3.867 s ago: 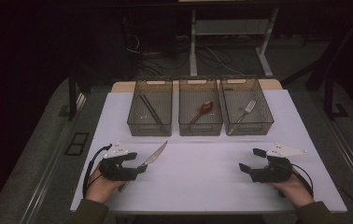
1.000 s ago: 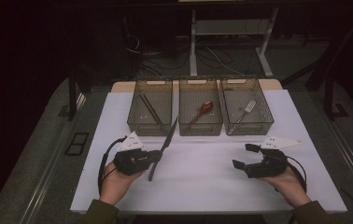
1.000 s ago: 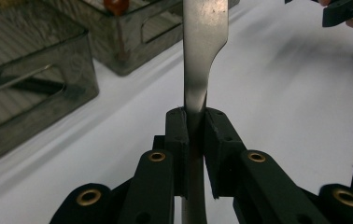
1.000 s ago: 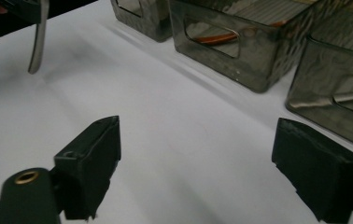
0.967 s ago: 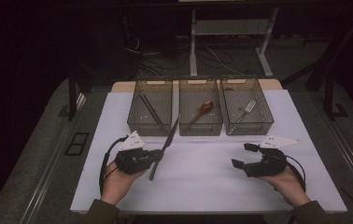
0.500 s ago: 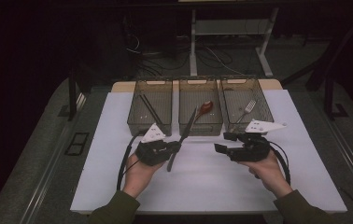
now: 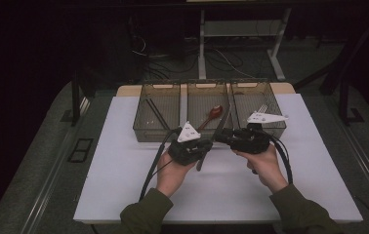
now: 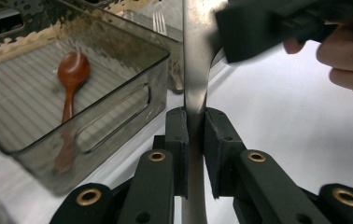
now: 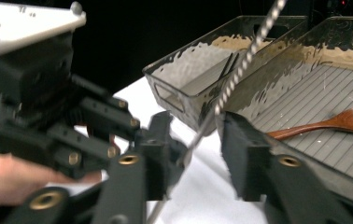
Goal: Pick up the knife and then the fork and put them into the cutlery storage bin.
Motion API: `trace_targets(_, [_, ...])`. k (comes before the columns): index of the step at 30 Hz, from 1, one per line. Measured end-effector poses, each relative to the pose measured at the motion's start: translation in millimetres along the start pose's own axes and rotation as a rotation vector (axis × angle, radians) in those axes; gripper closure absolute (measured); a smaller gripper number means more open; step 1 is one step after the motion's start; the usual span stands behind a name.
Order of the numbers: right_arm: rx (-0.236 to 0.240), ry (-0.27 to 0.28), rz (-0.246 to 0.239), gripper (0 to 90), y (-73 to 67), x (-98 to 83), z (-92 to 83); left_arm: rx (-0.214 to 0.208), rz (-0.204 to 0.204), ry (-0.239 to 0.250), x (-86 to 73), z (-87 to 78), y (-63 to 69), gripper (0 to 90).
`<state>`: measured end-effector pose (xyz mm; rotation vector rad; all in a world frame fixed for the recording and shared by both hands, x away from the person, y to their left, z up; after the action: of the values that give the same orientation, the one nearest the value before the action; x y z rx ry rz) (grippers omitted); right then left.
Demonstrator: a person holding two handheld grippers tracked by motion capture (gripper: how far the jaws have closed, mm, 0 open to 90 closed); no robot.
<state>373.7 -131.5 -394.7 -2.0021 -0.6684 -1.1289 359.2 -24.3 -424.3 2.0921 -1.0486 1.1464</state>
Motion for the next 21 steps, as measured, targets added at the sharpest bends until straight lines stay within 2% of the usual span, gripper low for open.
trace_targets(4, [-0.011, 0.020, 0.025, 83.7, 8.5, 6.5, 2.2, 0.000, -0.005, 0.026, 3.4, 4.4, 0.4, 79.1])
trace_targets(5, [-0.002, 0.023, 0.036, 86.0, 9.1, 7.9, 1.9, -0.011, -0.006, 0.031, 4.0, 4.7, 0.1, 78.8])
trace_targets(6, [0.033, 0.027, 0.055, 87.7, 7.5, 9.4, 1.7, -0.019, -0.011, 0.035, 4.3, 3.9, 0.3, 78.0])
trace_targets(7, [0.014, 0.027, 0.040, 87.8, 7.3, 10.5, 1.6, -0.016, -0.017, 0.046, 5.0, 2.0, -0.2, 76.9])
trace_targets(8, [-0.020, 0.014, 0.000, 87.8, 8.1, 11.1, 1.0, -0.013, -0.012, 0.046, 4.9, -1.1, -1.3, 71.5])
trace_targets(9, [-0.028, 0.011, -0.013, 87.8, 9.9, 12.6, -1.2, -0.013, -0.007, 0.048, 4.3, -4.7, -2.3, 69.2])
trace_targets(11, [-0.018, 0.030, 0.016, 87.9, 14.8, 17.9, -8.6, -0.014, 0.001, 0.057, 1.9, -13.7, -4.5, 63.9])
trace_targets(14, [-0.076, 0.044, 0.008, 87.9, 27.8, 26.5, -22.3, -0.032, 0.002, 0.058, -8.2, -27.2, -8.0, 57.4])
trace_targets(16, [-0.101, 0.061, 0.022, 87.9, 37.7, 32.4, -32.7, -0.046, -0.003, 0.045, -18.7, -35.8, -11.2, 54.7])
trace_targets(21, [-0.164, 0.111, 0.036, 87.8, 60.0, 50.5, -58.9, -0.043, 0.002, 0.014, -44.1, -58.7, -22.4, 49.2])
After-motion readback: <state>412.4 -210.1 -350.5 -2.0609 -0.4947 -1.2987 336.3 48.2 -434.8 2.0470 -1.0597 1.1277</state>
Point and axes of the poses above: each handheld gripper's, and its own axes: z roughly forward along the jaws, x roughly out of its top, y roughly to its right, the point moved 8 cm from there along z, roughly forward along the jaws, and after that the axes turned 2 degrees about -x, right-handed, at the moved point
